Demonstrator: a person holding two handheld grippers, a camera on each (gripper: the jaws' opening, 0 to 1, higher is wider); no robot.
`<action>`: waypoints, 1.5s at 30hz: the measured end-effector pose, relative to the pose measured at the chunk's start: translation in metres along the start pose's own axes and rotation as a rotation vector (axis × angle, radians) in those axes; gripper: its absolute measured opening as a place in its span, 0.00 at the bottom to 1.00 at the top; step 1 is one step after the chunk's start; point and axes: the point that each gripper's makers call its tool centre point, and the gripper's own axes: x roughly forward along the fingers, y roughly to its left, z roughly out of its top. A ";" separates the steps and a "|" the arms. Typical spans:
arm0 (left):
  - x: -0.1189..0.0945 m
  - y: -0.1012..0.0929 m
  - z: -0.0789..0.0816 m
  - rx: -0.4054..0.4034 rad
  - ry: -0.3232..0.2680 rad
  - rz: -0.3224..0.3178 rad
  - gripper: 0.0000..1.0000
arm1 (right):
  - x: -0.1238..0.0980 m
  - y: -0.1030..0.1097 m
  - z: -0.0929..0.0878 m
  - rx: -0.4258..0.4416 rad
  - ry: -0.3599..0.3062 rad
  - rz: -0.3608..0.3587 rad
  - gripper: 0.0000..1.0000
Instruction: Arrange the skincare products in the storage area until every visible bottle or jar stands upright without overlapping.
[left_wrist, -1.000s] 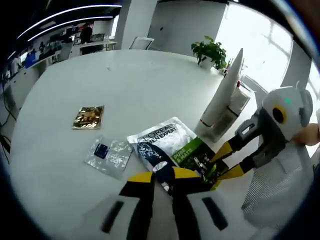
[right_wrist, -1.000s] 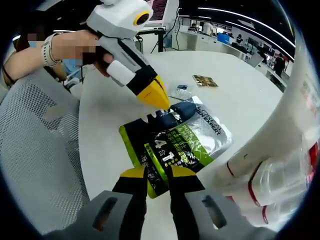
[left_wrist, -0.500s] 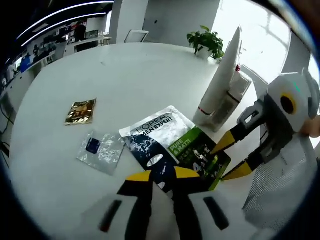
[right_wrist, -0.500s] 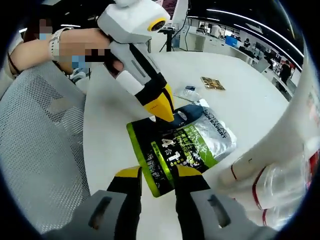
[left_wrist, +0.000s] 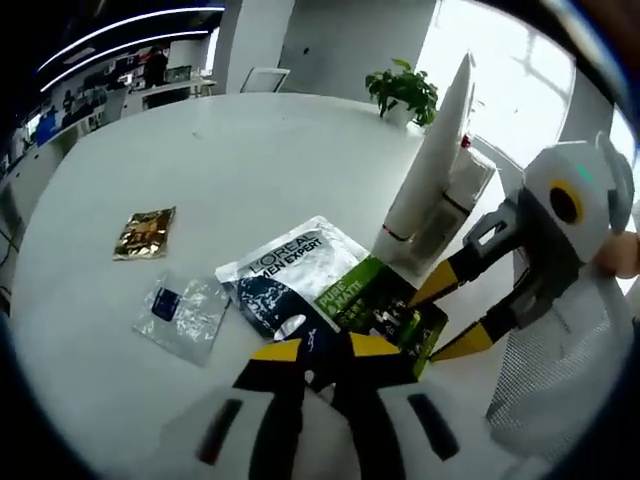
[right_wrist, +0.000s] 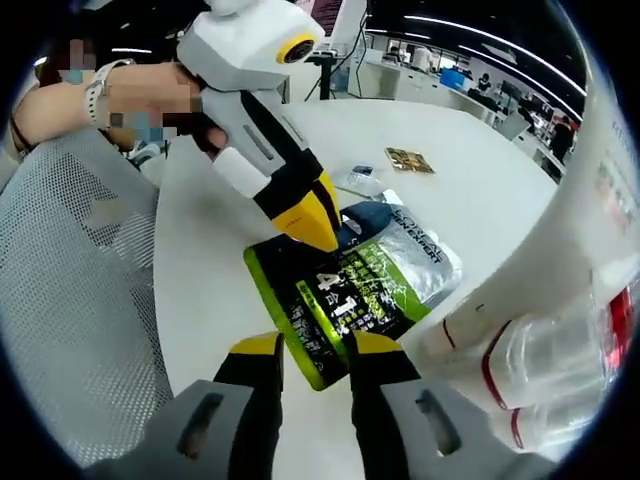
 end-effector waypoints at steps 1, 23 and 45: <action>0.000 0.000 0.001 0.000 -0.001 0.000 0.13 | 0.000 0.000 0.000 0.006 0.001 -0.002 0.26; 0.011 -0.006 0.007 -0.045 -0.042 -0.027 0.10 | -0.002 -0.006 -0.003 0.054 -0.001 -0.024 0.24; -0.010 -0.014 0.017 -0.027 -0.040 -0.064 0.24 | -0.008 0.000 0.008 0.025 -0.021 -0.005 0.26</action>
